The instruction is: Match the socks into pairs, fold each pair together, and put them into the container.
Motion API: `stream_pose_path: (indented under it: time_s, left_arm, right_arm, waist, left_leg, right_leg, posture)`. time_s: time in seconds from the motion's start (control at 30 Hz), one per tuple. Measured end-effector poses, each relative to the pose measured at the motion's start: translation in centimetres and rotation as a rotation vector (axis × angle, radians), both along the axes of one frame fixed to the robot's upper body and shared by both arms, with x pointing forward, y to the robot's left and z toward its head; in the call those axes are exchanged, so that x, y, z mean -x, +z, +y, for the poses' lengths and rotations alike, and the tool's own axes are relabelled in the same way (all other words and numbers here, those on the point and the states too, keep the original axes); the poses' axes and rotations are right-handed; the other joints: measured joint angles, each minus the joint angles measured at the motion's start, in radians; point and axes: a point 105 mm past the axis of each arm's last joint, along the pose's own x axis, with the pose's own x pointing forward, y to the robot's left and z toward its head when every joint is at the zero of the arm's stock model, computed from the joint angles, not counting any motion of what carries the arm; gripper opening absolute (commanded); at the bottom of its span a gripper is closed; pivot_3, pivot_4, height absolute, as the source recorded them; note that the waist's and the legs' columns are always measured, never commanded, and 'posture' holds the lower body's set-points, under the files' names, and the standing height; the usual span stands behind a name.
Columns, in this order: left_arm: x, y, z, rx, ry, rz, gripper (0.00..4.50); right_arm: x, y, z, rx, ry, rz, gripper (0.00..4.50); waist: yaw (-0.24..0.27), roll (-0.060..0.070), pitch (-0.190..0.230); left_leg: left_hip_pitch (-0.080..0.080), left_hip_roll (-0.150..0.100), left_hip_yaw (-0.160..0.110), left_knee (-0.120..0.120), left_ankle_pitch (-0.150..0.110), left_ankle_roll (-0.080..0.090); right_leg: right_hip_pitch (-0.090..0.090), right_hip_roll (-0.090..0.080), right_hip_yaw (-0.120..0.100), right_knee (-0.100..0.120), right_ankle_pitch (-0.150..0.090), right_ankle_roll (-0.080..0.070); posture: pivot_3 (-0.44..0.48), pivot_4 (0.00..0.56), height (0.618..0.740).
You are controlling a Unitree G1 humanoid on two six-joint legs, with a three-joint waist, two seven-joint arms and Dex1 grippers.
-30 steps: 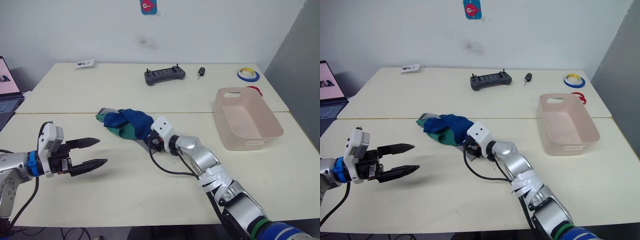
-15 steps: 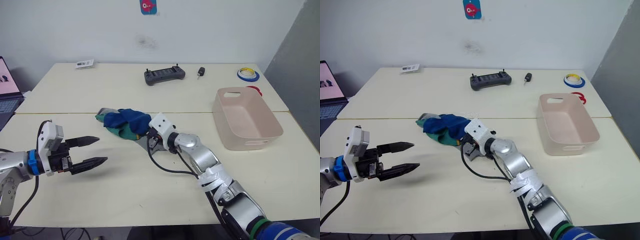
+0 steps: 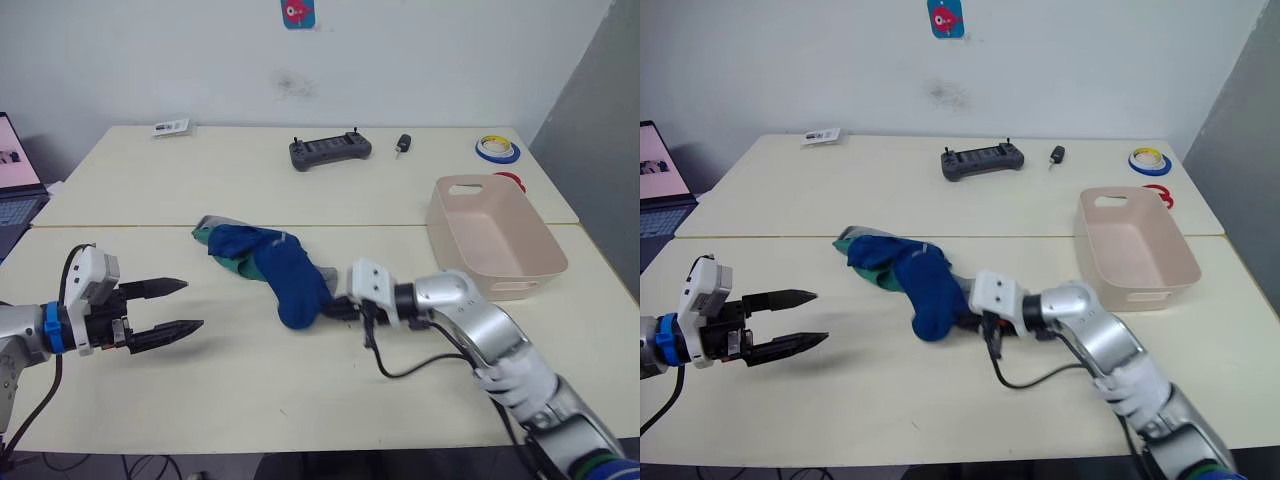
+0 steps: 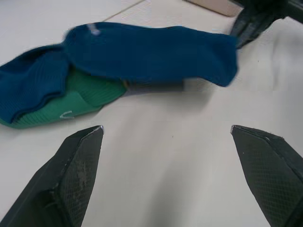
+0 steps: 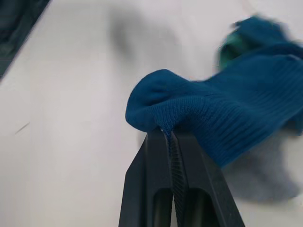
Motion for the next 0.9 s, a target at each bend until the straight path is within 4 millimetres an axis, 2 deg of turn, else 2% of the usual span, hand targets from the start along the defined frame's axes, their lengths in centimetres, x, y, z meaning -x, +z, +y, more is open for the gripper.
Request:
stream_pose_path:
  time_s: [0.1, 0.23, 0.33, 0.43, 0.67, 0.8, 0.9]
  left_arm:
    - [0.7, -0.6, 0.4, -0.034, -0.011, 0.041, 4.5]
    - [1.1, -0.9, 0.2, -0.036, -0.029, 0.055, 4.5]
    - [1.4, -1.1, 0.1, -0.036, -0.037, 0.073, 4.5]
    - [1.5, -1.0, -0.4, -0.028, -0.051, 0.077, 4.5]
    - [1.8, -0.9, -3.1, 0.037, -0.125, 0.1, 4.5]
    - [1.3, -1.4, -4.8, 0.068, -0.144, 0.117, 4.5]
    - [0.8, -1.9, -5.9, 0.09, -0.16, 0.13, 4.5]
  right_arm:
    - [2.2, -1.9, -2.8, 0.123, 0.064, 0.025, 0.02]
    - [3.8, -2.7, -4.7, 0.201, 0.12, 0.031, 0.02]
    - [4.3, -3.4, -6.4, 0.271, 0.135, 0.029, 0.02]
    - [3.7, -3.5, -7.9, 0.328, 0.118, -0.02, 0.02]
    - [2.7, -2.9, -8.7, 0.33, 0.067, -0.054, 0.02]
    - [3.3, -2.9, -8.5, 0.328, 0.054, -0.055, 0.02]
    - [4.0, -2.9, -8.7, 0.306, 0.017, -0.046, 0.77]
  waist:
    - [0.001, 0.0, 0.0]
    - [0.0, 0.0, 0.0]
    - [0.002, 0.0, 0.001]
    - [0.002, -0.002, 0.002]
    - [0.002, -0.002, 0.002]
    - [0.004, -0.002, 0.002]
    - [0.005, -0.002, 0.002]
  left_leg:
    - [0.0, 0.0, 0.0, 0.0, 0.0, 0.0]
    - [0.001, 0.0, 0.0, 0.0, 0.0, 0.0]
    - [0.001, 0.0, 0.0, 0.0, 0.0, 0.0]
    - [0.001, 0.0, 0.0, 0.0, 0.0, 0.0]
    - [0.001, 0.0, 0.0, 0.0, 0.0, 0.0]
    - [0.001, 0.0, -0.001, 0.0, 0.0, 0.0]
    - [0.001, 0.0, -0.001, 0.001, 0.0, 0.0]
  right_leg:
    - [0.001, 0.0, 0.0, -0.002, 0.0, 0.0]
    - [0.002, 0.0, 0.0, -0.002, 0.0, 0.0]
    - [0.003, 0.0, -0.001, -0.003, 0.0, 0.0]
    - [0.004, 0.0, -0.001, -0.004, 0.0, 0.0]
    - [0.004, 0.0, -0.001, -0.004, 0.0, 0.0]
    - [0.004, 0.0, -0.001, -0.003, 0.0, 0.0]
    - [0.005, 0.0, -0.001, -0.004, 0.0, 0.0]
  posture:
    - [0.0, 0.15, 0.74]
    - [0.0, 0.15, 0.74]
    - [0.0, 0.15, 0.74]
    - [0.0, 0.15, 0.74]
    - [0.0, 0.15, 0.74]
    - [0.0, 0.15, 0.74]
    - [0.0, 0.15, 0.74]
